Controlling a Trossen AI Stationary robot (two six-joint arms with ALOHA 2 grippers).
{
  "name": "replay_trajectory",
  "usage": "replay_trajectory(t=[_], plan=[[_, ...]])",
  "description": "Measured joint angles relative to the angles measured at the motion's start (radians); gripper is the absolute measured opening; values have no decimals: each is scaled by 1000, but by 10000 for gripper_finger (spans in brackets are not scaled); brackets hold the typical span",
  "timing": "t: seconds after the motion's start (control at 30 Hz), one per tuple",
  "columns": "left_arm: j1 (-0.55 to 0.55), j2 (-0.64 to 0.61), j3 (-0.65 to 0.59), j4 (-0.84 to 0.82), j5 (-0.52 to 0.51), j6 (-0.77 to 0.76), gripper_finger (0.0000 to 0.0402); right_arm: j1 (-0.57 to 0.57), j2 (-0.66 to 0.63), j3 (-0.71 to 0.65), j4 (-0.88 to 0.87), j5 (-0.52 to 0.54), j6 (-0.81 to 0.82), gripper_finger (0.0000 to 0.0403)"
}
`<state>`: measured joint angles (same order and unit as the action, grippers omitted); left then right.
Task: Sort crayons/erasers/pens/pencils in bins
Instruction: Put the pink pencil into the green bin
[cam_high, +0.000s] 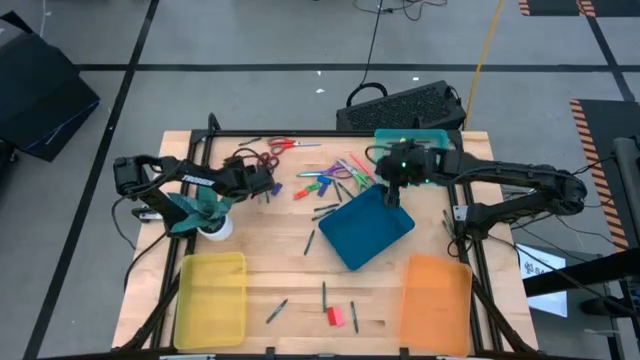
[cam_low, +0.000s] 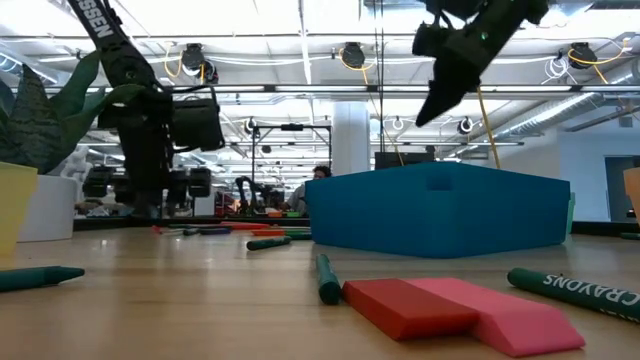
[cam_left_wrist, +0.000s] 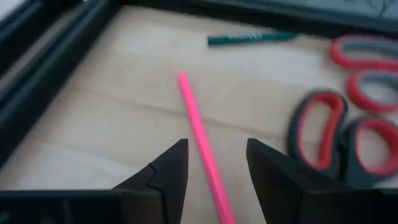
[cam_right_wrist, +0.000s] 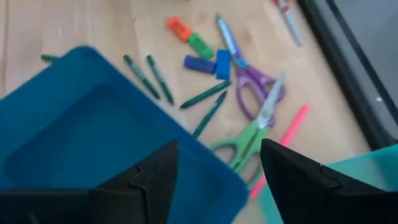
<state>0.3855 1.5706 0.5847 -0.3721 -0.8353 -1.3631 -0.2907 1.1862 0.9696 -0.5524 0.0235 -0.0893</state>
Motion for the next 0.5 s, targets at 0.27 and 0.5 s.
replay_trajectory(t=[0.27, 0.5], plan=[[59, 59, -13, 24, -31, -29, 166, 51, 0, -109, 119, 0, 3, 222], [86, 200, -9, 146, -87, -57, 166, 79, 0, -110, 130, 0, 8, 222]])
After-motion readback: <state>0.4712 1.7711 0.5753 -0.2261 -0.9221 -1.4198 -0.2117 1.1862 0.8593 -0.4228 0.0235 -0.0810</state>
